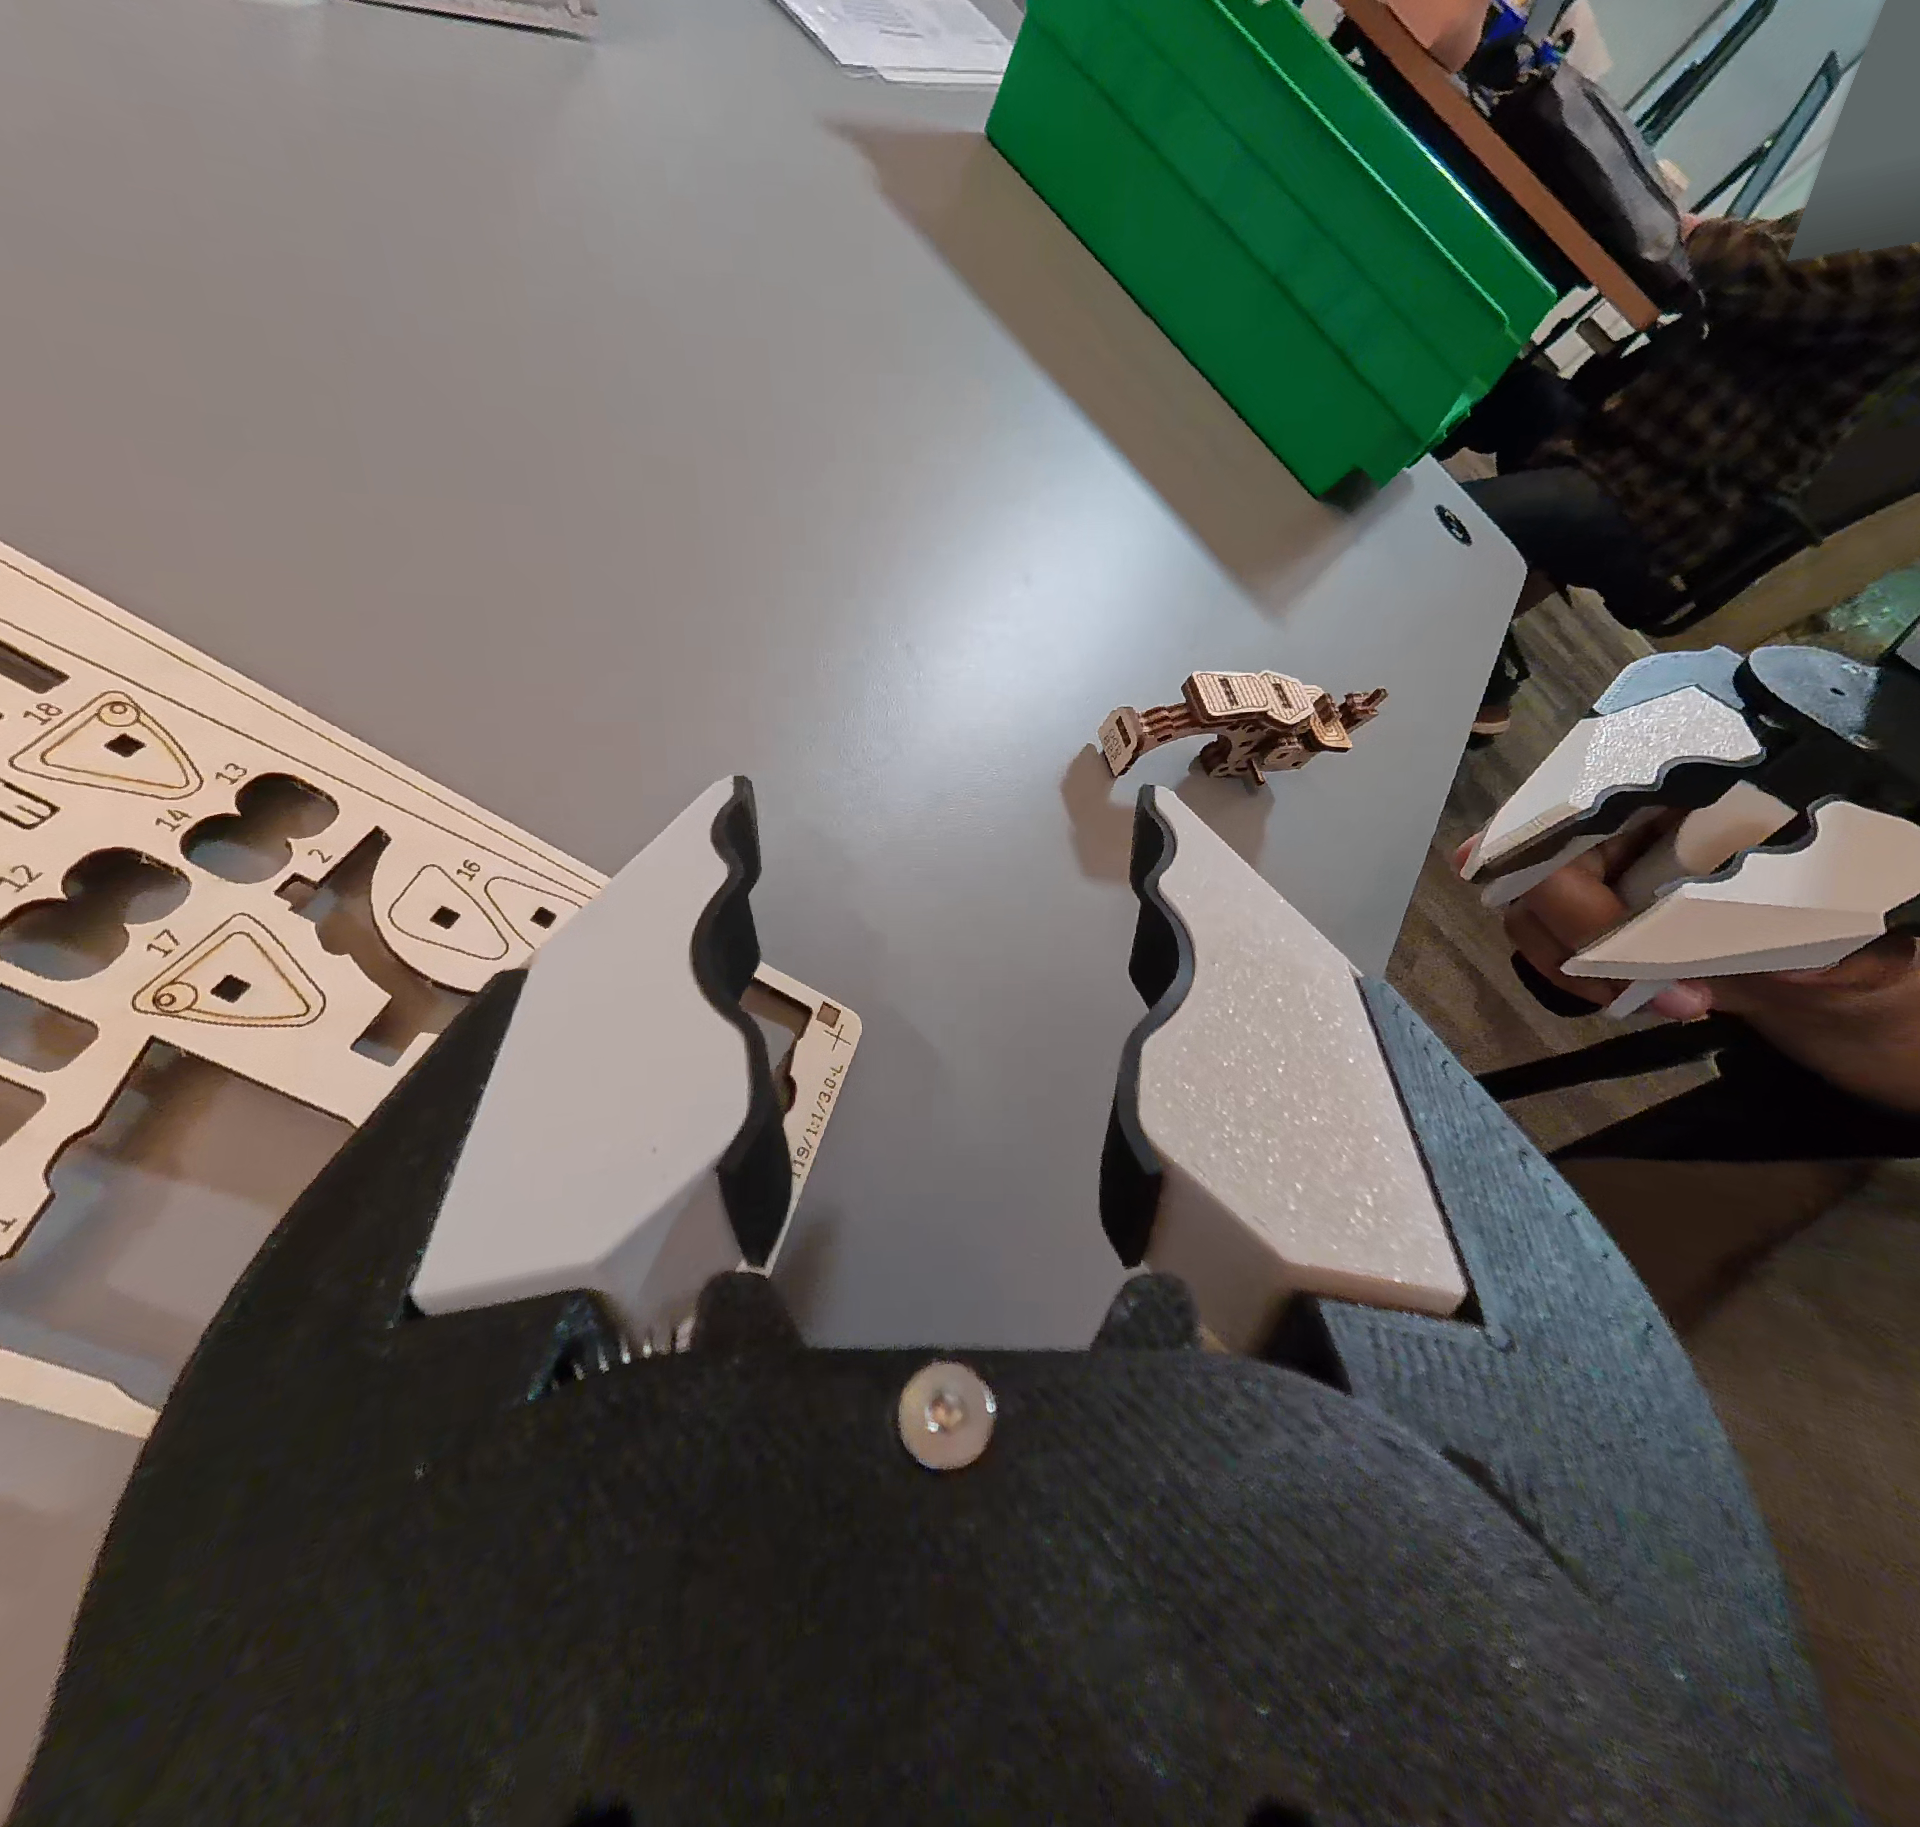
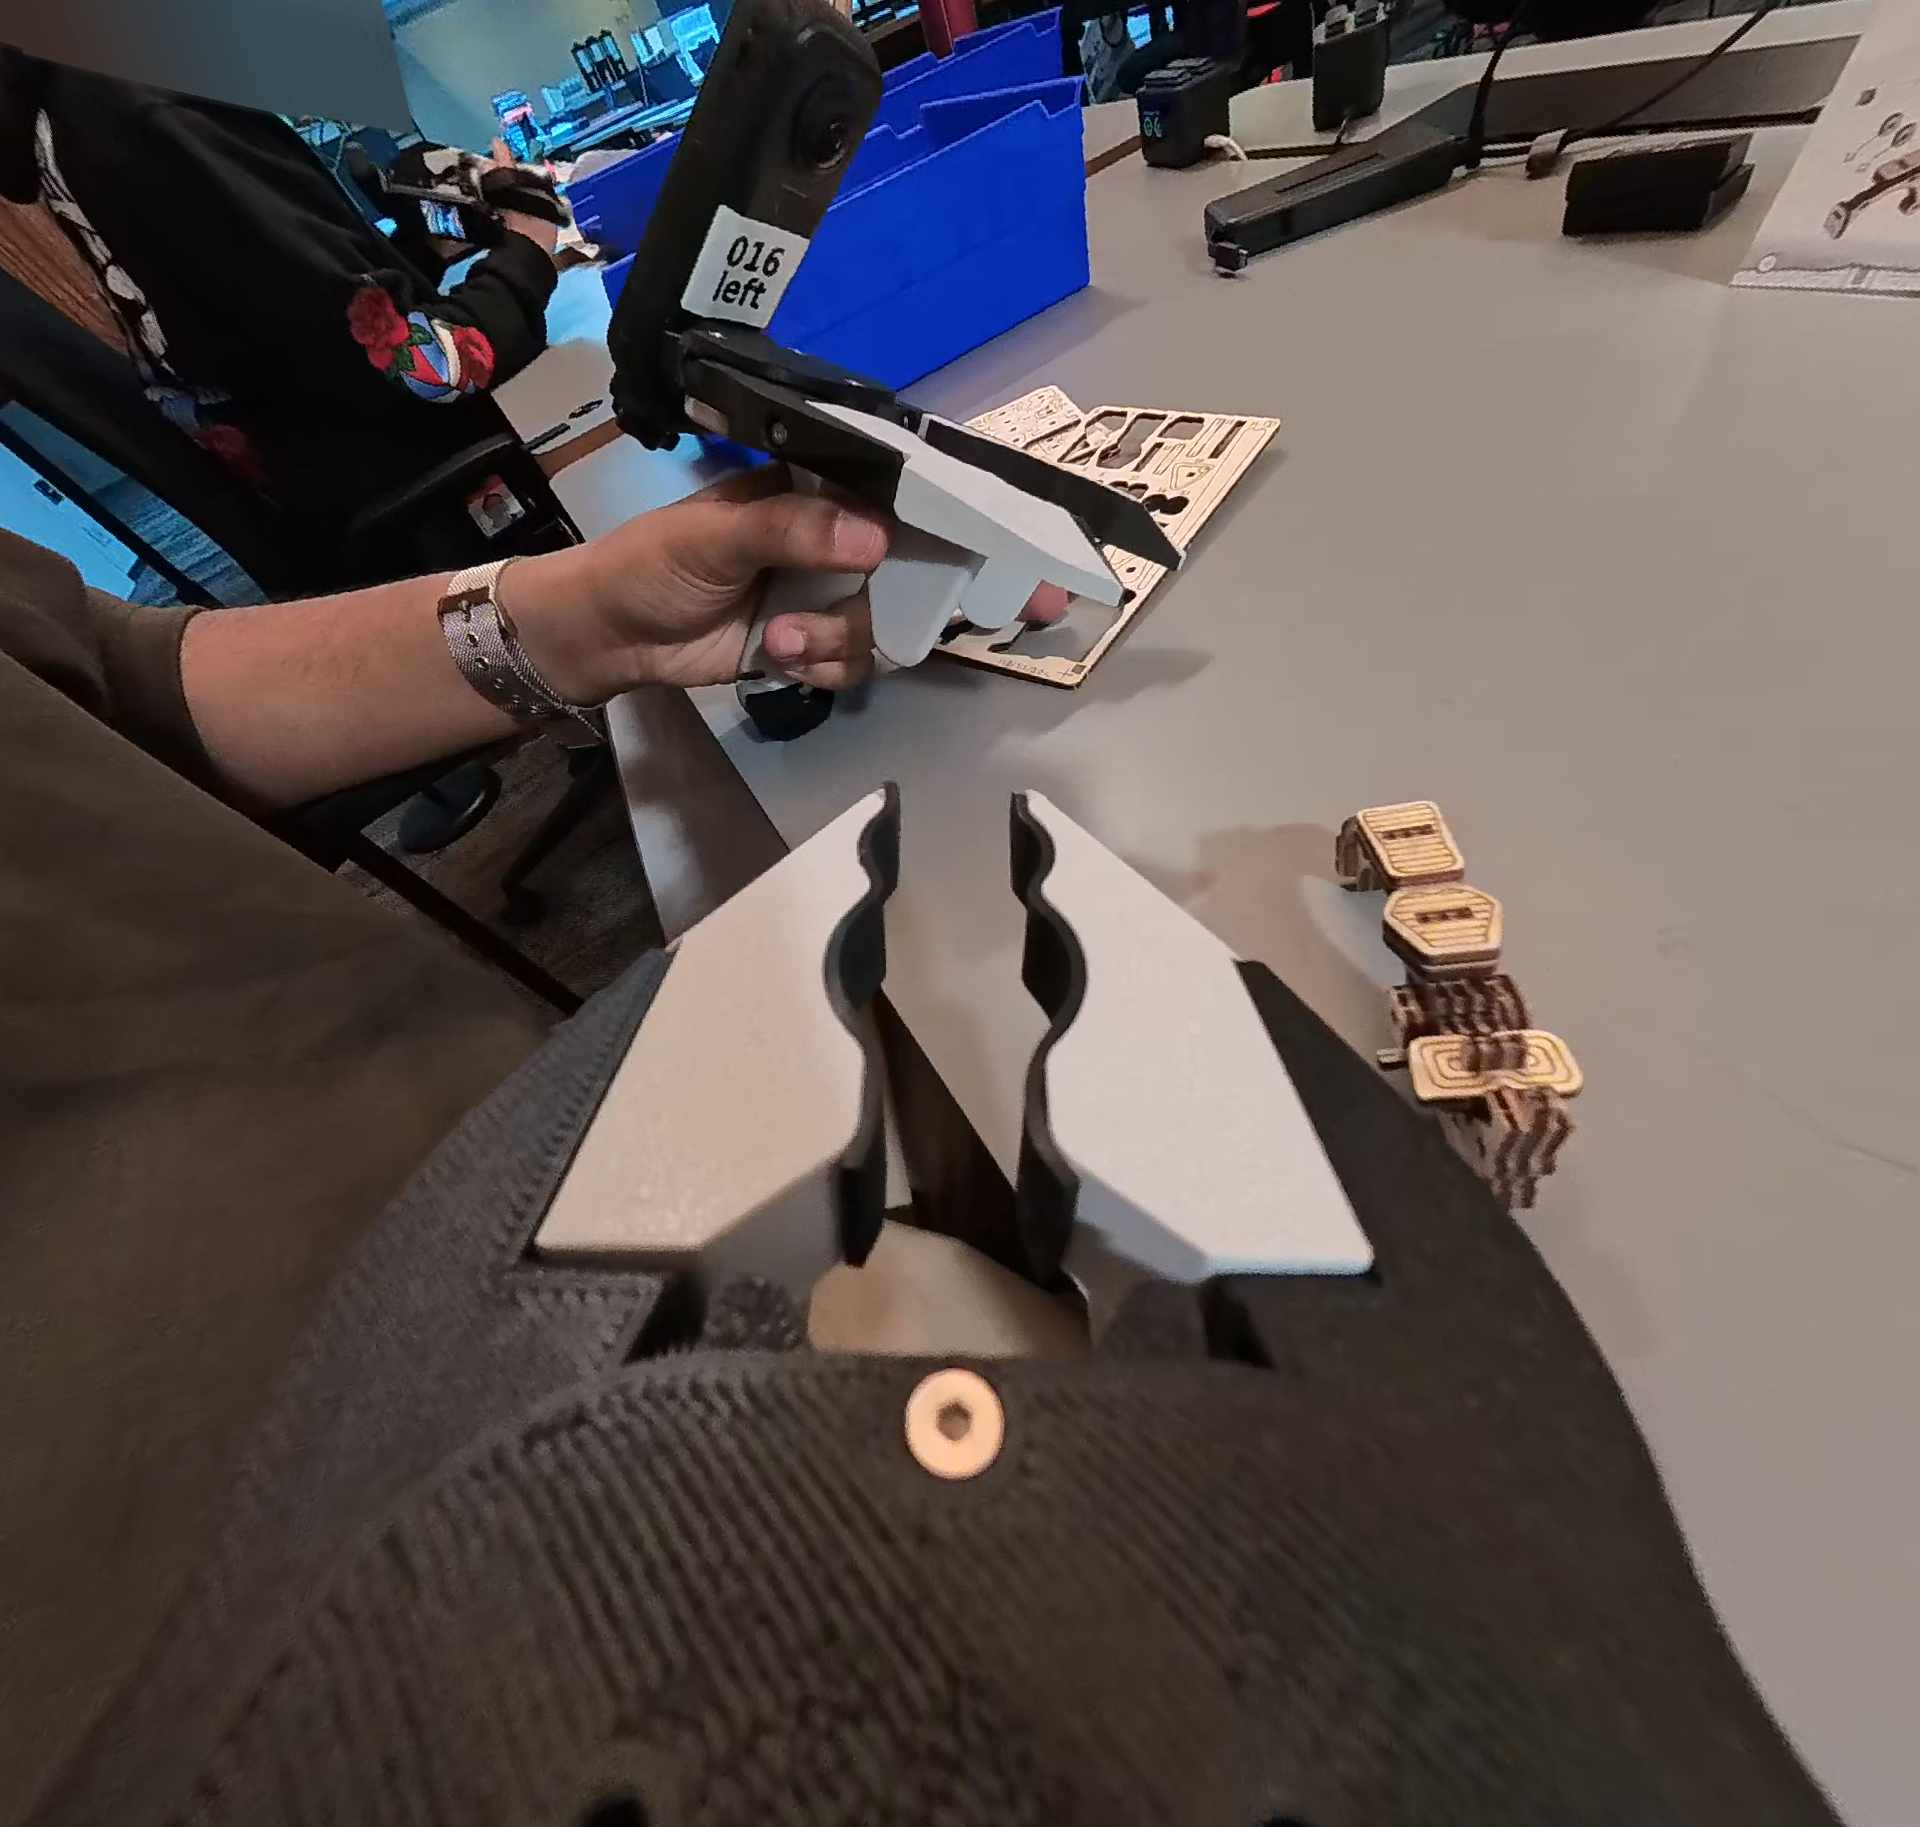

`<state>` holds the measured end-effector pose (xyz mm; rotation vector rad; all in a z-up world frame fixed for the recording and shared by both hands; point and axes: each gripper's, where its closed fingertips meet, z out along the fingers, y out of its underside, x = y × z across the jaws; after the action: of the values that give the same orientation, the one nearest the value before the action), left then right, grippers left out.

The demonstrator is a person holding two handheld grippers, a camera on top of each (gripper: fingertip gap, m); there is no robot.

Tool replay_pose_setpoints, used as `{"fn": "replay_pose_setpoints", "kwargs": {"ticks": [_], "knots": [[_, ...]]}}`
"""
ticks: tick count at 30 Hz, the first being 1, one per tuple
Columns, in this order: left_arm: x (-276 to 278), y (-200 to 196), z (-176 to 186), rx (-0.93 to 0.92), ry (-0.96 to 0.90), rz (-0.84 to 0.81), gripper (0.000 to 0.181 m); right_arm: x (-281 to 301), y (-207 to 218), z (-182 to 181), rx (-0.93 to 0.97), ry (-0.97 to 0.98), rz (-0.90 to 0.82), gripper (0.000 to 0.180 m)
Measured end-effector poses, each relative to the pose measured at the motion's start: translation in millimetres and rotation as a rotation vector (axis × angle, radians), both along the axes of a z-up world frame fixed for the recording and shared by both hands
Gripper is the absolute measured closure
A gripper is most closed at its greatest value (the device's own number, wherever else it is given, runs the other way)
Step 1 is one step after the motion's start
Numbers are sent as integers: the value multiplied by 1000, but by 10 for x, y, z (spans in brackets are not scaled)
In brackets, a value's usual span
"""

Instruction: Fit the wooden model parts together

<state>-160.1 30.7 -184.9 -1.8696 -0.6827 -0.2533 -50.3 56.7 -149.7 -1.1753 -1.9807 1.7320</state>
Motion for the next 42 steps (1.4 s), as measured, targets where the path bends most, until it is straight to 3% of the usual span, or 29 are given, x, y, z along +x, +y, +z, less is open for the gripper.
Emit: {"fn": "replay_pose_setpoints", "kwargs": {"ticks": [34, 42], "knots": [[-17, -11, 1, 12, -18, 8, 110, 1, 13, -66, 23, -23, 6, 159], [-41, -84, 38, 37, -17, 29, 122, 24, -27, -67, 34, -21, 30, 159]]}}
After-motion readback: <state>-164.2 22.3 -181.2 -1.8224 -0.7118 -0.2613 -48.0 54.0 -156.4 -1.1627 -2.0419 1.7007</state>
